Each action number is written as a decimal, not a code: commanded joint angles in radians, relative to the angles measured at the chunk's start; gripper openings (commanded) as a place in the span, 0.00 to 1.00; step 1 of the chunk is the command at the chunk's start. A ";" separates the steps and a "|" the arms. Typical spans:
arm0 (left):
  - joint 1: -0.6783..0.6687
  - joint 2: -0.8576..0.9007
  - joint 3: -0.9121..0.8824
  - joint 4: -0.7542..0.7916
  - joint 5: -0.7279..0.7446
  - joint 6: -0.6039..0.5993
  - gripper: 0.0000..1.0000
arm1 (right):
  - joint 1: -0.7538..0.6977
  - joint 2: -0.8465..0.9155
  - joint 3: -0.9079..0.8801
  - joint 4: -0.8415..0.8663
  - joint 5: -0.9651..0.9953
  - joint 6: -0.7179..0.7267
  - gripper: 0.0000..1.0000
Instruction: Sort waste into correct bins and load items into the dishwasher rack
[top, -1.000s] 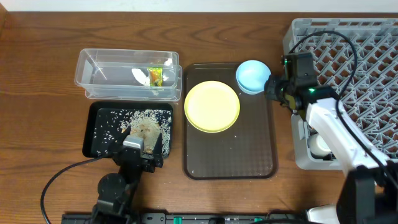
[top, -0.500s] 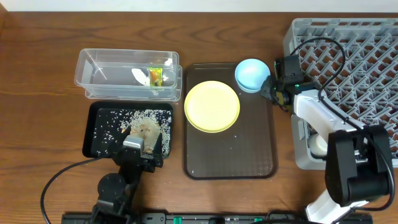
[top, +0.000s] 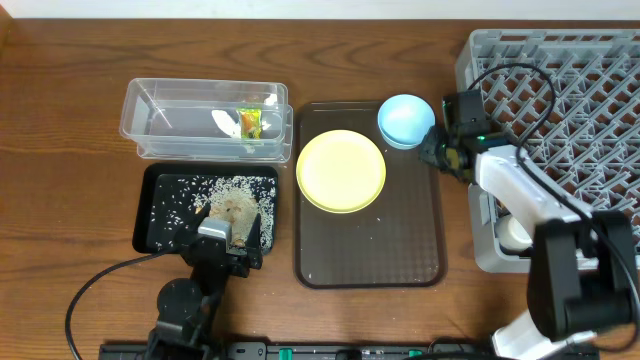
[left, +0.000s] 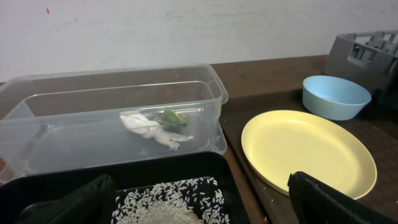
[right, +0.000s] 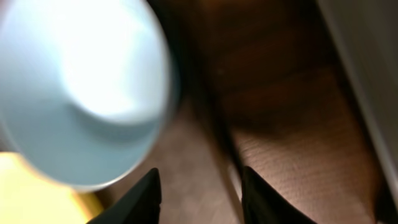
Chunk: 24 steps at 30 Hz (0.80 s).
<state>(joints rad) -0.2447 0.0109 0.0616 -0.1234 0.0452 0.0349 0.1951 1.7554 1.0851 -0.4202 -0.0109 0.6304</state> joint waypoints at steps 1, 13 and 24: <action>0.004 -0.007 -0.027 -0.009 -0.016 0.017 0.91 | 0.008 -0.128 0.008 -0.015 -0.024 -0.018 0.45; 0.004 -0.007 -0.027 -0.009 -0.016 0.017 0.91 | 0.009 -0.009 0.008 0.066 0.045 0.073 0.41; 0.004 -0.007 -0.027 -0.009 -0.016 0.017 0.91 | 0.008 0.096 0.008 0.139 -0.009 0.071 0.03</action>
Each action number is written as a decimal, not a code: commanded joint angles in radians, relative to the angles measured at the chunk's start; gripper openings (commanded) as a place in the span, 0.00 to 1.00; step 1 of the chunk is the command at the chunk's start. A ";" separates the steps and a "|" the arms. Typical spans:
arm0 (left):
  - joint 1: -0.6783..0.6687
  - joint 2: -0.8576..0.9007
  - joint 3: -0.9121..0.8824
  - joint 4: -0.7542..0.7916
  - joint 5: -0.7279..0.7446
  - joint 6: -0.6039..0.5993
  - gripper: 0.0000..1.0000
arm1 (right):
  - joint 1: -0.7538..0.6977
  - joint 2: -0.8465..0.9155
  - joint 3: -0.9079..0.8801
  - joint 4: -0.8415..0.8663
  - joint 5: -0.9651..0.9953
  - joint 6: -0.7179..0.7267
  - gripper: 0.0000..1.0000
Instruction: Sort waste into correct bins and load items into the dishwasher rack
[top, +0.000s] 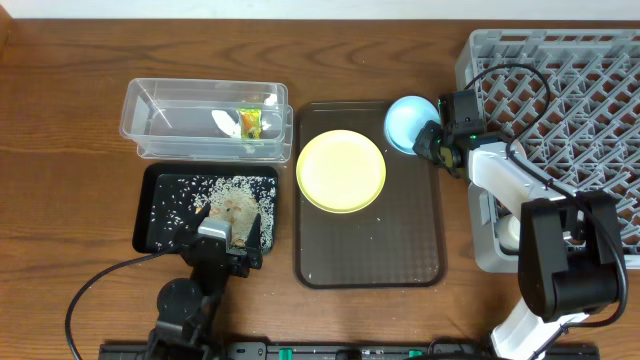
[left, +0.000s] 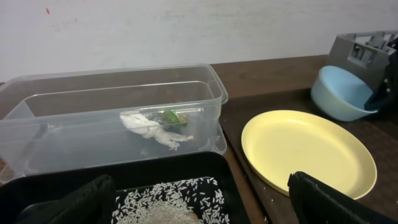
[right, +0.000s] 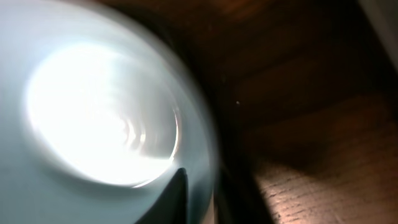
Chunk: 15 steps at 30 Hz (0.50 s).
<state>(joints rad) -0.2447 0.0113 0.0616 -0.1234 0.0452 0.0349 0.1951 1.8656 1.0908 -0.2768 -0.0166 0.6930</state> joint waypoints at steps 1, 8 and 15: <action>0.004 -0.007 -0.027 -0.009 -0.016 0.017 0.91 | 0.008 -0.028 0.002 -0.009 -0.004 0.008 0.01; 0.004 -0.007 -0.027 -0.009 -0.016 0.017 0.91 | 0.008 -0.232 0.002 -0.080 0.076 -0.112 0.01; 0.004 -0.007 -0.027 -0.009 -0.016 0.017 0.91 | 0.010 -0.504 0.002 -0.212 0.619 -0.245 0.01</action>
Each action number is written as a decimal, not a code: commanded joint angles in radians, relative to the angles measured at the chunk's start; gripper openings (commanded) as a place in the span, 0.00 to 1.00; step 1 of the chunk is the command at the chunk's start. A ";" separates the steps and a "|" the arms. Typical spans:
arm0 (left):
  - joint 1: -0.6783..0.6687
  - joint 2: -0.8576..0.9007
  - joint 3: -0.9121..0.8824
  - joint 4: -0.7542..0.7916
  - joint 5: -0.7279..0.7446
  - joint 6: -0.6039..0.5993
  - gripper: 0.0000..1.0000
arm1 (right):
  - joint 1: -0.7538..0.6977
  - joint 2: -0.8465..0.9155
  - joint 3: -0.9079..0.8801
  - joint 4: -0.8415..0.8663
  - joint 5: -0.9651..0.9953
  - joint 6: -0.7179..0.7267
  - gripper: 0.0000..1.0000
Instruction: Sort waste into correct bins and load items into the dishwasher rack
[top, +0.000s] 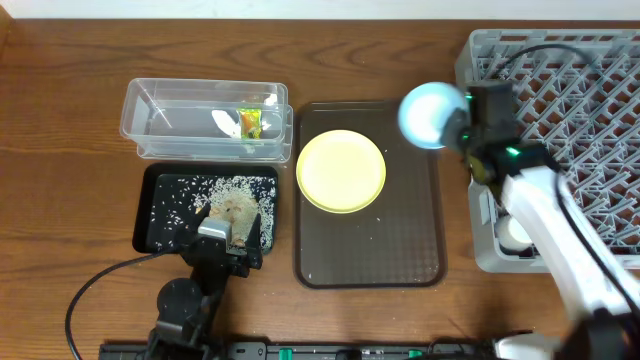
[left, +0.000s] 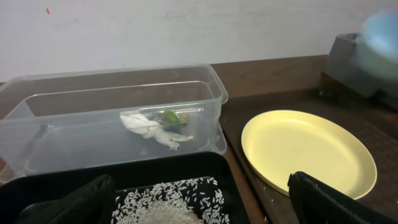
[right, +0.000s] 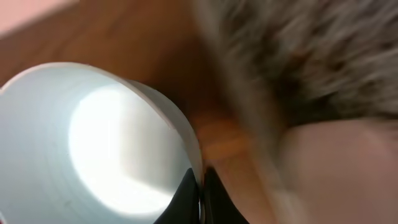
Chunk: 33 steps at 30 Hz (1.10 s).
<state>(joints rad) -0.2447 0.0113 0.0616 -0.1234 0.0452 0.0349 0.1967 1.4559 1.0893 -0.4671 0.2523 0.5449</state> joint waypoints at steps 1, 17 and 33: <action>0.004 -0.007 -0.027 -0.009 -0.016 0.017 0.91 | 0.009 -0.110 0.004 -0.025 0.408 -0.106 0.01; 0.004 -0.007 -0.027 -0.009 -0.016 0.017 0.91 | -0.010 0.021 0.004 0.320 0.982 -0.619 0.01; 0.004 -0.007 -0.027 -0.009 -0.016 0.017 0.91 | -0.089 0.365 0.004 0.732 0.969 -1.066 0.01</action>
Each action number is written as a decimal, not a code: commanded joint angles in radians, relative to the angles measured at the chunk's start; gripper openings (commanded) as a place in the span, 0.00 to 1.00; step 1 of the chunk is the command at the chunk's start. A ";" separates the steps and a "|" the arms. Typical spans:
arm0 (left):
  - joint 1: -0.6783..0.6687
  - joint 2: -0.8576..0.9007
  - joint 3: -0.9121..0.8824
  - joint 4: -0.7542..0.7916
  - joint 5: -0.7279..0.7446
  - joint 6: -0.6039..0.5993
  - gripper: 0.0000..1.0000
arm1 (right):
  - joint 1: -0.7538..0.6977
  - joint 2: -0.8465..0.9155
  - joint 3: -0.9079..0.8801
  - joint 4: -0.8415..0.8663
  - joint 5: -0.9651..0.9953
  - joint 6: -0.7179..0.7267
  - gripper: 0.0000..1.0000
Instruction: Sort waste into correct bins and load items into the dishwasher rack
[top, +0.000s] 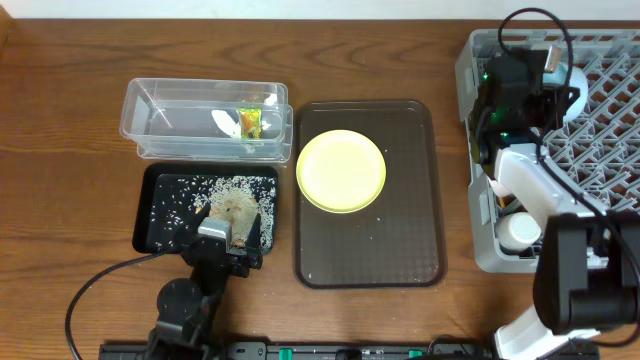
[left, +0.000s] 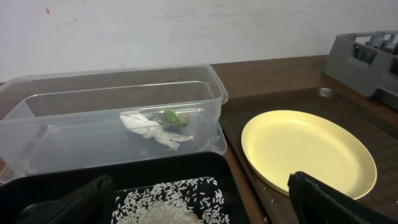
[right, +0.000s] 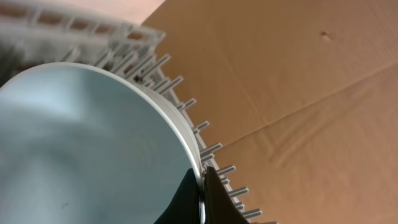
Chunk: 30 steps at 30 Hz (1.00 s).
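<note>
My right gripper (right: 200, 186) is shut on the rim of the light blue bowl (right: 93, 149), which it holds on edge over the tines of the grey dishwasher rack (top: 600, 110). In the overhead view the right gripper (top: 543, 80) sits at the rack's back left part. The yellow plate (top: 341, 170) lies on the brown tray (top: 410, 240). My left gripper (left: 199, 208) stands open and empty over the black tray (top: 160, 190) of rice (left: 168, 202). The clear bin (left: 112, 118) holds a crumpled wrapper (left: 155, 127).
A white cup (top: 520, 232) stands in the rack's front left side compartment. The rack's near corner (left: 367, 56) shows at the right of the left wrist view. Cables run from both arms across the table's front.
My right gripper has moved with the blue bowl from above the tray's back right corner to over the rack's back left part. The bowl now stands on edge. The left arm has not moved.
At first the blue bowl sat on the brown tray's back right corner with my right gripper open beside it. Then the gripper was at its rim, then it held the bowl lifted near the rack's edge. Now the bowl is over the rack.
</note>
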<state>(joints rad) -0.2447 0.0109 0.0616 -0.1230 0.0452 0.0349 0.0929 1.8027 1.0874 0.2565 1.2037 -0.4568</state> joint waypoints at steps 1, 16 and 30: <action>0.004 -0.007 -0.027 -0.009 -0.016 0.017 0.91 | 0.030 0.027 0.006 0.003 0.010 -0.064 0.01; 0.004 -0.007 -0.027 -0.009 -0.016 0.017 0.91 | 0.212 0.040 0.005 -0.200 0.042 0.076 0.41; 0.004 -0.007 -0.027 -0.009 -0.016 0.017 0.91 | 0.382 -0.199 0.006 -0.380 -0.337 0.249 0.62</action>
<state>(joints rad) -0.2447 0.0109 0.0616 -0.1230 0.0452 0.0349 0.4362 1.6806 1.0912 -0.0658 1.0554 -0.3428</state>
